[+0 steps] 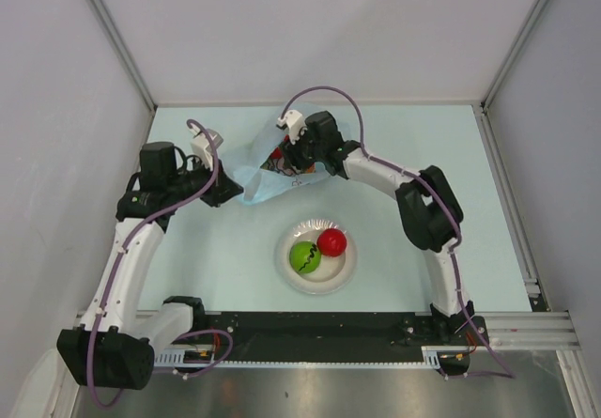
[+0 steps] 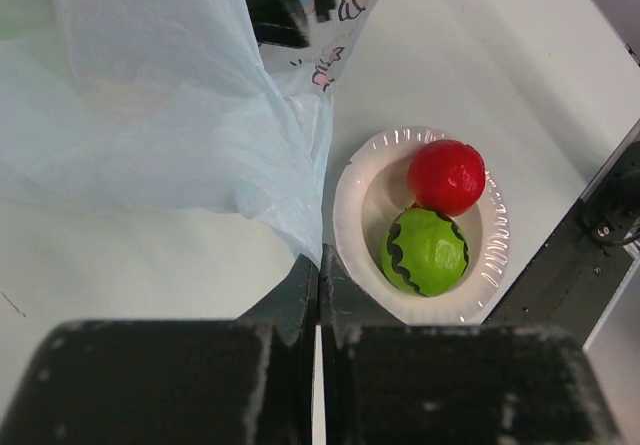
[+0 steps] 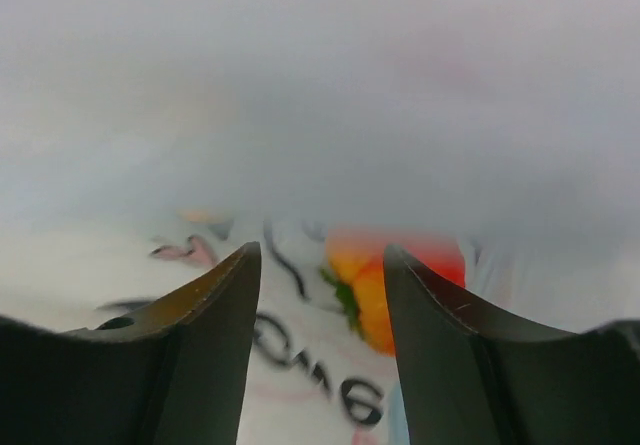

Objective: Take the fake fruits out of the plastic bag
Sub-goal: Take out the fake fruit from the plastic bag, then place the fake fruit on the plate.

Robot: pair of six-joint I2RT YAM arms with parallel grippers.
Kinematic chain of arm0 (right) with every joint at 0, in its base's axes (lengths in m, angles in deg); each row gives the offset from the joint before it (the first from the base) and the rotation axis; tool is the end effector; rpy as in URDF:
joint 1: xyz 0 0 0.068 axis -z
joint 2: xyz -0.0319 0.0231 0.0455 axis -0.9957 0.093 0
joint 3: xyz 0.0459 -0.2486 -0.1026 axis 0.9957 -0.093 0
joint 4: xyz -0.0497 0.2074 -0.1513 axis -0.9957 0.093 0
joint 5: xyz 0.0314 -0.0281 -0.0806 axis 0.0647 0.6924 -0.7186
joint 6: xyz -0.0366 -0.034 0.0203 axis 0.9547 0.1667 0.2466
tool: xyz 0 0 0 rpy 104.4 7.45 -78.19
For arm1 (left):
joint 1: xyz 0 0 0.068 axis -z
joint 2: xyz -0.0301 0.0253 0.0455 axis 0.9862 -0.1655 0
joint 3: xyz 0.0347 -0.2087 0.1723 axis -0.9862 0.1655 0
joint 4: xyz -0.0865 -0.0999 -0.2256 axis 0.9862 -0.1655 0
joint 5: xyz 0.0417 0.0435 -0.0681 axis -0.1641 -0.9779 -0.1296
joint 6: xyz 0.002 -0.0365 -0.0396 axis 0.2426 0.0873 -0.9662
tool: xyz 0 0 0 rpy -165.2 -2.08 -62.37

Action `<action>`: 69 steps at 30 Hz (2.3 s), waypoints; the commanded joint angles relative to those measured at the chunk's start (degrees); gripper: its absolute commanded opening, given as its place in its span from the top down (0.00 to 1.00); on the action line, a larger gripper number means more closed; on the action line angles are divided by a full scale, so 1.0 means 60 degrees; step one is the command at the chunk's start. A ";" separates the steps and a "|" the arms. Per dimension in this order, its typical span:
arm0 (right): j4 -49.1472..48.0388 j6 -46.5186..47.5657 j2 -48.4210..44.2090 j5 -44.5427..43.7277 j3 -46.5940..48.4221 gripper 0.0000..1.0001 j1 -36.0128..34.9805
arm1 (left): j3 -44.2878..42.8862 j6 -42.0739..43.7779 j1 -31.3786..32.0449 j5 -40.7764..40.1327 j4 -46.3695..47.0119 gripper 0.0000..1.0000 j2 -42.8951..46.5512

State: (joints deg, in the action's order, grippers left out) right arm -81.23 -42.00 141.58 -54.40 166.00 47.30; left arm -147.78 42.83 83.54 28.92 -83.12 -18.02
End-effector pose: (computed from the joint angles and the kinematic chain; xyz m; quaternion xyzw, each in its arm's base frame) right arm 0.3815 0.3027 0.2360 -0.4277 0.7489 0.2114 0.4599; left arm 0.2084 -0.0350 0.3379 0.2175 0.8191 -0.3130 0.4287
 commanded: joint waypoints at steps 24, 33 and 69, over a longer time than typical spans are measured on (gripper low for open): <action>0.1412 0.1361 0.1881 0.0311 0.2596 0.63 0.0529 | 0.0086 0.0281 -0.0131 -0.0086 0.0146 1.00 -0.0021; 0.1046 0.0908 -0.1282 0.1643 0.0781 0.73 0.0559 | 0.0189 0.0061 -0.0146 0.0031 0.0498 1.00 -0.0167; 0.1750 0.7540 -0.9695 0.3665 -0.9489 0.73 -0.2444 | 0.1008 -0.0261 -0.0102 0.0149 0.0278 1.00 -0.0270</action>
State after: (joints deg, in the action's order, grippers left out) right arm -64.82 -5.09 82.12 -36.02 110.48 33.01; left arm -142.49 41.65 83.08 28.24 -81.61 -20.36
